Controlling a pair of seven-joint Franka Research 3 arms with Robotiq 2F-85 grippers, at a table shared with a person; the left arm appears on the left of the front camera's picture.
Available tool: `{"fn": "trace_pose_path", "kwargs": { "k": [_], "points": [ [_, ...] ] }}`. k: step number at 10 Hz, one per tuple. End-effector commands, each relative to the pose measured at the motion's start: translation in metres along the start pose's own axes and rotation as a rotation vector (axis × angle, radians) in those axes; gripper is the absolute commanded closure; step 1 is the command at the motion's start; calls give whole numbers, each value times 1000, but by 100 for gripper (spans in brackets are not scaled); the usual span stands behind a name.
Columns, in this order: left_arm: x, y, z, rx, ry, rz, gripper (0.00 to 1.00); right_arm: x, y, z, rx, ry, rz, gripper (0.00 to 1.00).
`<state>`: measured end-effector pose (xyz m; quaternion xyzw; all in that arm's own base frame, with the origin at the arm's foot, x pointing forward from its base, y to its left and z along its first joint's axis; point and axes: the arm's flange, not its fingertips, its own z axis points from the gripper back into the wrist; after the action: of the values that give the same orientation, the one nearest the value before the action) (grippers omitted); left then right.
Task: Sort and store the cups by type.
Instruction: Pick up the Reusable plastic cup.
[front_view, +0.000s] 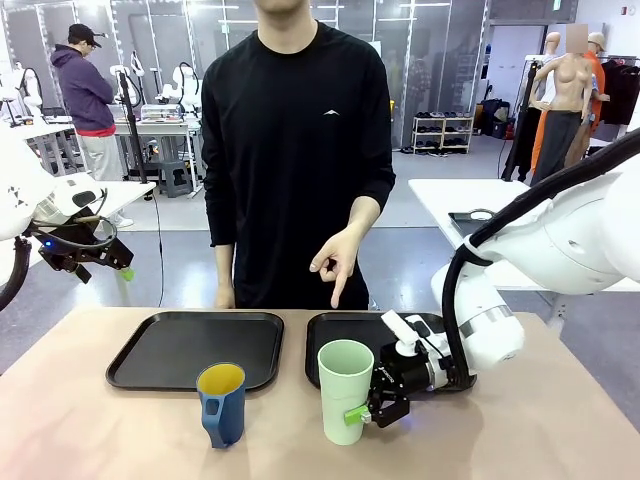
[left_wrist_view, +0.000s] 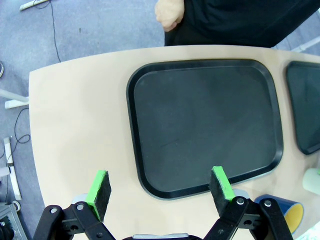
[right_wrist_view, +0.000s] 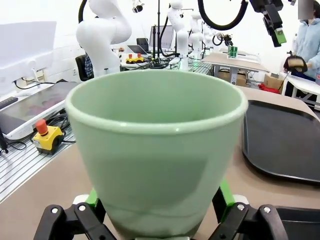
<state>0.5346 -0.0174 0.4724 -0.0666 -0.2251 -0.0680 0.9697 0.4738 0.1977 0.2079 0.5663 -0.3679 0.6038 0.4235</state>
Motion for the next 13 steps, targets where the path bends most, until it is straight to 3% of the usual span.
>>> {"fn": "trace_pose_path", "kwargs": {
  "k": [1, 4, 10, 13],
  "points": [
    [0, 2, 1, -3, -8, 4, 0, -1, 0, -11, -48, 27, -15, 0],
    [0, 2, 1, -3, -8, 4, 0, -1, 5, -18, -62, 44, -30, 0],
    [0, 2, 1, -3, -8, 4, 0, 0, 10, -16, -70, 37, -16, 57],
    [0, 2, 1, -3, -8, 4, 0, 27, 20, -4, -90, 58, -38, 57]
  ]
}}
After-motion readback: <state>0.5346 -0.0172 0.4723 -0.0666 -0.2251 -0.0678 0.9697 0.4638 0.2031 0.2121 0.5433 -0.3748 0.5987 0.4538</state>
